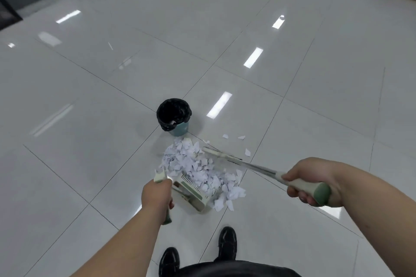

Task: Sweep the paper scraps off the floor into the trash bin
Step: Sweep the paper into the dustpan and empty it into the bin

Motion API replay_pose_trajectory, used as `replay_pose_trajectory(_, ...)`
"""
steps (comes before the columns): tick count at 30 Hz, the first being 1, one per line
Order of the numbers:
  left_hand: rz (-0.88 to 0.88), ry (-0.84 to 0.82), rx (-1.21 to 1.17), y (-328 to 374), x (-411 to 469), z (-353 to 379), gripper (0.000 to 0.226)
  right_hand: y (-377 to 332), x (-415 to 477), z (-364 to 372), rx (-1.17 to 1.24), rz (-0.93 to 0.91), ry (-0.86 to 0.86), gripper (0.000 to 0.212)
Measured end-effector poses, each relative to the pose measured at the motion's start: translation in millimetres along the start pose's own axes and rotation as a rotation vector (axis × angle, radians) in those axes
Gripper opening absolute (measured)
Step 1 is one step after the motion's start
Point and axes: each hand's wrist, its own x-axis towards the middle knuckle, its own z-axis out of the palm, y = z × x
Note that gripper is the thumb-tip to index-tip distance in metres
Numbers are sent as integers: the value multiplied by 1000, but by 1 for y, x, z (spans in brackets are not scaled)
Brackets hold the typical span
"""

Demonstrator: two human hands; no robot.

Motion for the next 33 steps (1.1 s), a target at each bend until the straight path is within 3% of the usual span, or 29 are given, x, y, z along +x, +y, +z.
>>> replay_pose_trajectory(7, 75, 15, -7, 6, -62, -5, 7, -8, 24, -18, -22, -103, 25, 27)
replay_pose_trajectory(17, 163, 89, -71, 36, -133, -22, 8, -19, 54, -16, 365, -51, -205, 13)
replay_pose_trajectory(23, 178, 137, -177, 57, -147, -34, 8, -24, 57, -8, 527, -78, -337, 5)
replay_pose_trajectory(26, 190, 177, -198, 65, -150, -43, 8, -28, 57, -7, 544, -102, -338, 16)
replay_pose_trajectory(33, 230, 215, -249, 94, -145, -65, 8, -29, 58, -8, 580, -123, -337, 16)
